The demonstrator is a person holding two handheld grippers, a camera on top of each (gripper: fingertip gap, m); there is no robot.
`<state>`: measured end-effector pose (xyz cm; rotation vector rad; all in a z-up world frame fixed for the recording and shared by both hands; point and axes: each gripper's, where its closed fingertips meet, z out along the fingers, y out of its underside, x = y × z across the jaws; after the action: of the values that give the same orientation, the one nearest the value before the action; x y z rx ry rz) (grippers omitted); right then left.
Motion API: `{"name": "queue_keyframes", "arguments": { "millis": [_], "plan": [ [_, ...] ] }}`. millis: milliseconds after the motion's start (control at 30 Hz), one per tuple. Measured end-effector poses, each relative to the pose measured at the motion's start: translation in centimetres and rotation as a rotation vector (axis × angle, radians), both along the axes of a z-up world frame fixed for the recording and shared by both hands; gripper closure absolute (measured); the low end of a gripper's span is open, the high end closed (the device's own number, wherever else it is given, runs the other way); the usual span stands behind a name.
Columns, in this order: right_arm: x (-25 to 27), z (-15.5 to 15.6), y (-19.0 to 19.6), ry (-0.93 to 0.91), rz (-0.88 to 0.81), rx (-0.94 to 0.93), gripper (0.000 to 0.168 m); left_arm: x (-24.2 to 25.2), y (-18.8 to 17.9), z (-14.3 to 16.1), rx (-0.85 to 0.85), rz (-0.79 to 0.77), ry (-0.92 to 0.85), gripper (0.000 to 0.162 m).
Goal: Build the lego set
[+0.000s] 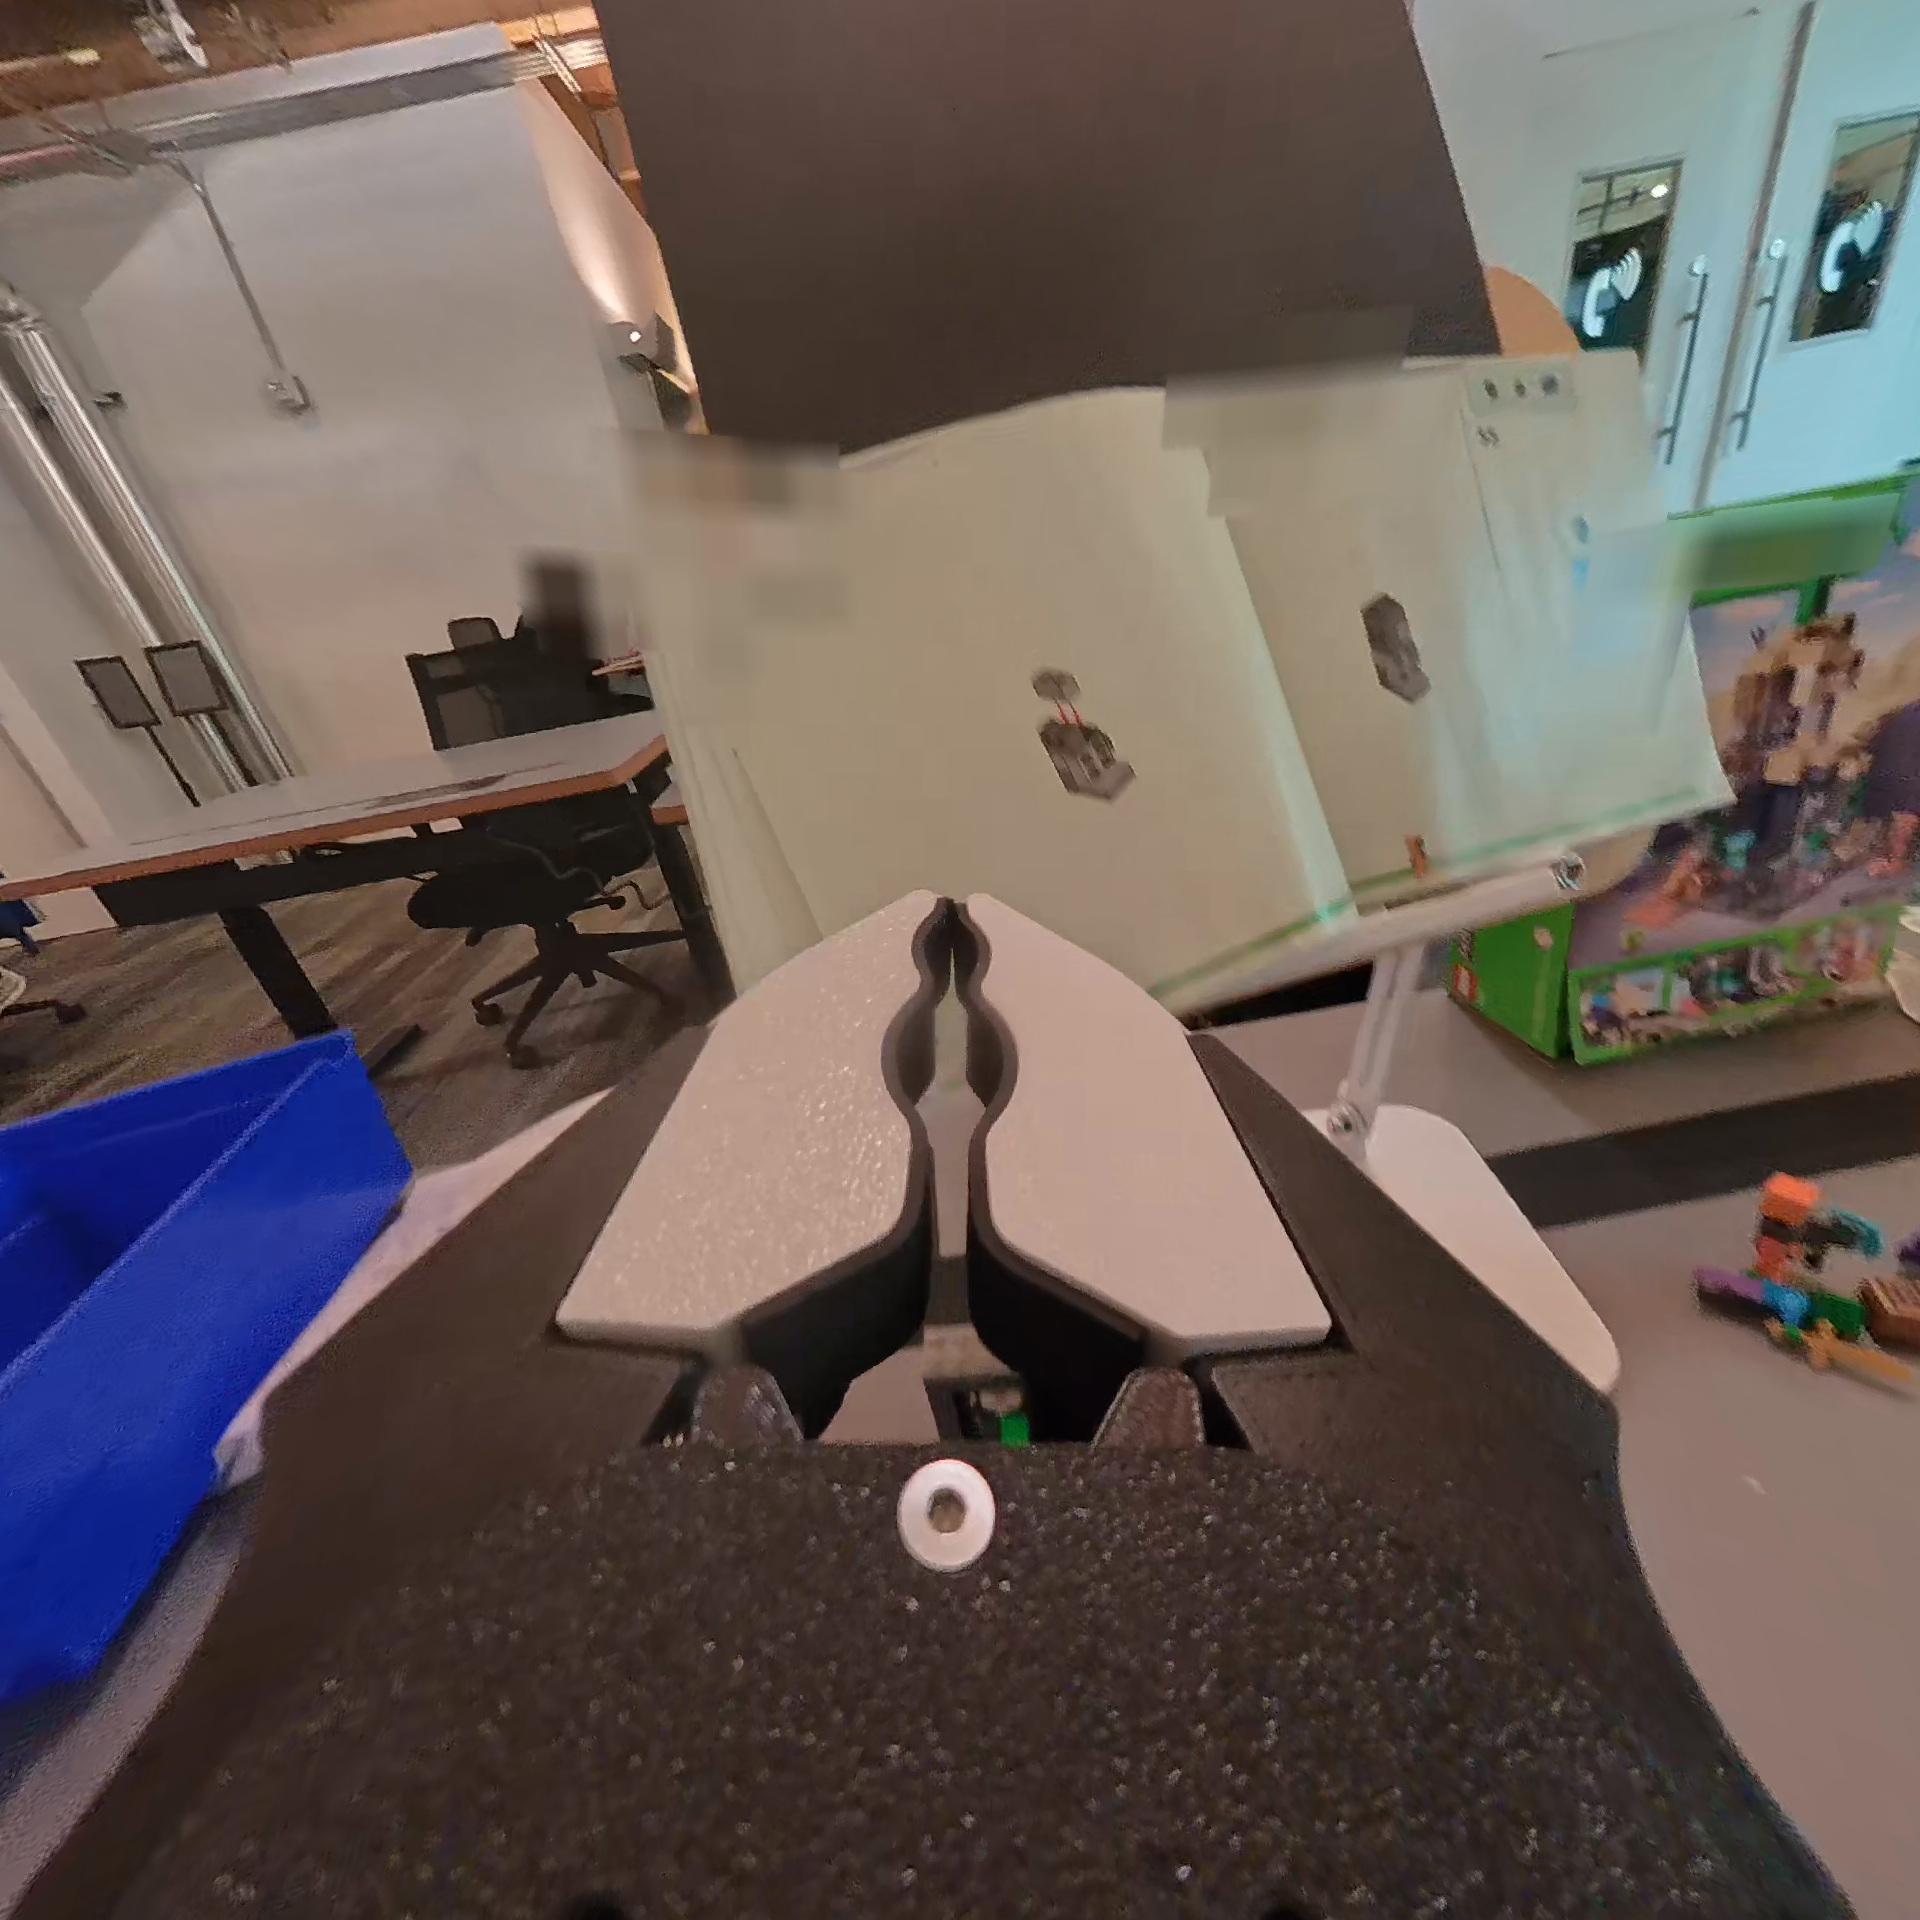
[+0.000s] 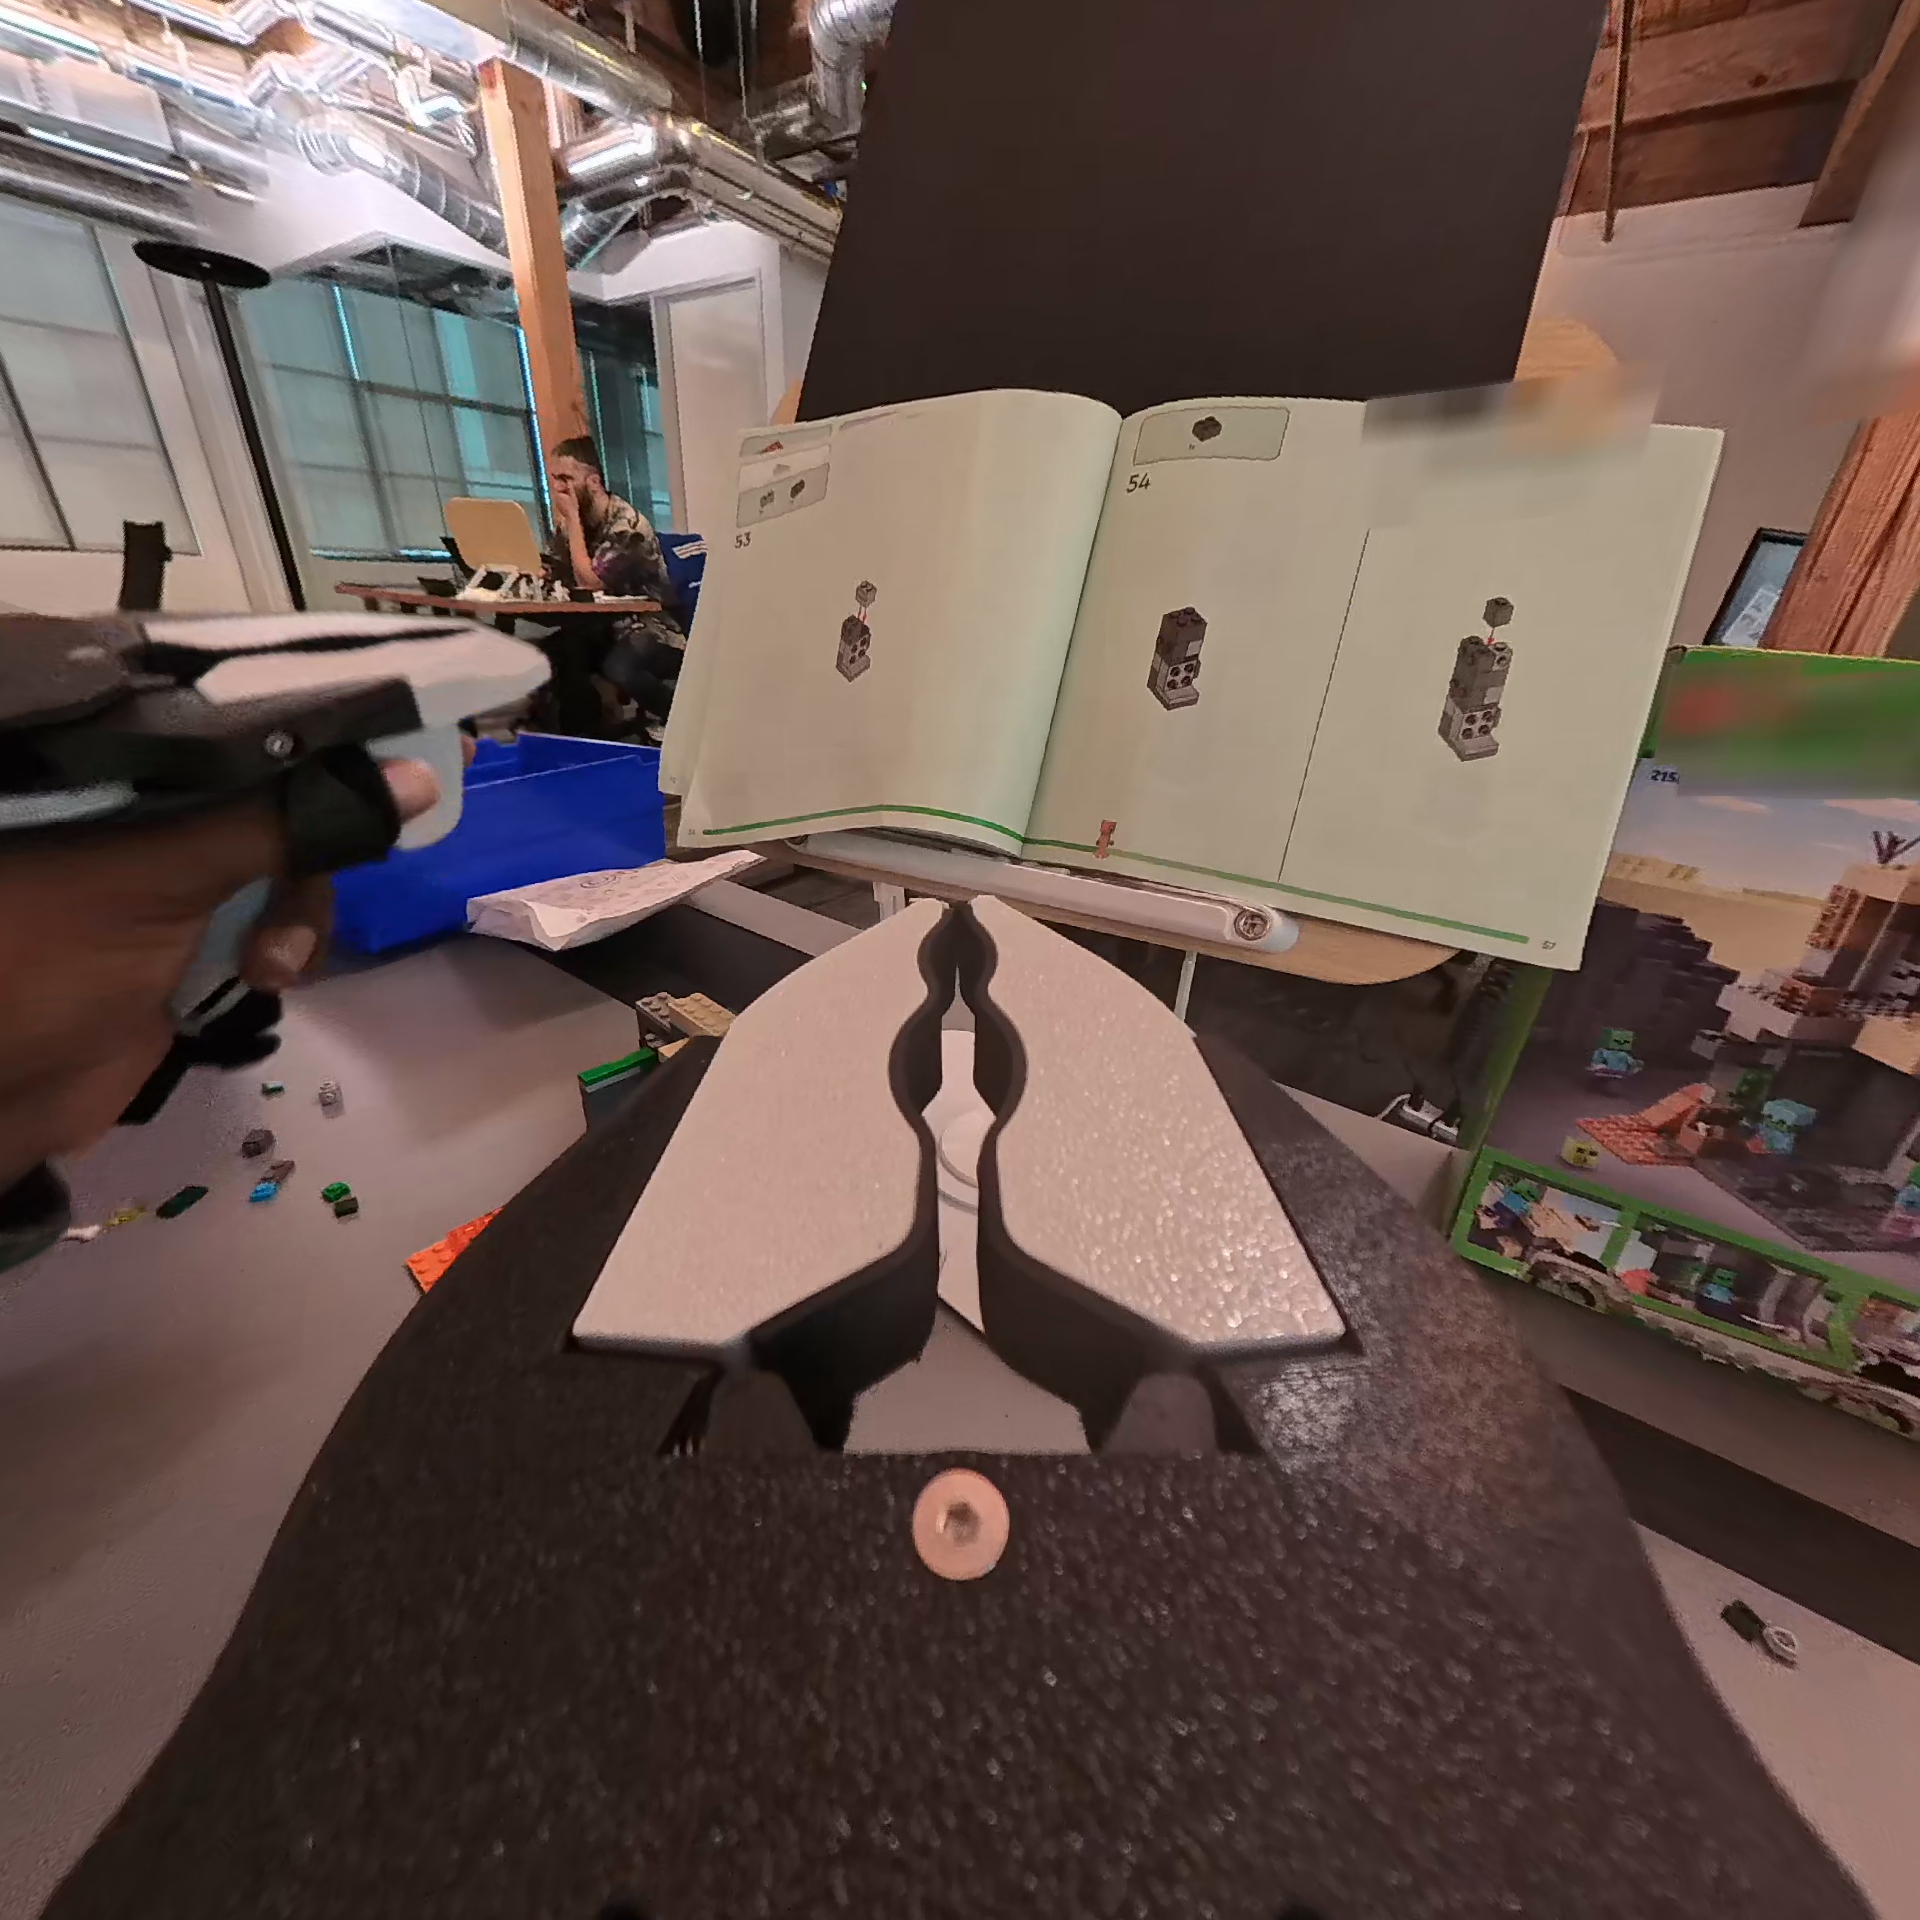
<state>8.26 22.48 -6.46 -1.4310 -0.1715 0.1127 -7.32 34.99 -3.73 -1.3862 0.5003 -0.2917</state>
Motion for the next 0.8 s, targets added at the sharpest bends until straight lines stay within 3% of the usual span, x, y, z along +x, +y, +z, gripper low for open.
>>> {"name": "queue_keyframes", "arguments": {
  "millis": [267, 500, 800],
  "plan": [
    [1.2, 0.6, -0.2, 0.021, -0.006, 0.006, 0.168, 0.1, 6.0, 5.7, 0.013, 0.068, -0.025, 0.162],
    [2.0, 0.4, -0.1, 0.032, -0.01, -0.001, 0.168, 0.4, 10.4, 4.9, -0.079, 0.086, -0.025, 0.162],
    [2.6, -0.3, 0.3, 0.042, -0.019, -0.021, 0.168, 1.1, 10.8, 4.5, -0.073, 0.068, -0.031, 0.162]
  ]
}}
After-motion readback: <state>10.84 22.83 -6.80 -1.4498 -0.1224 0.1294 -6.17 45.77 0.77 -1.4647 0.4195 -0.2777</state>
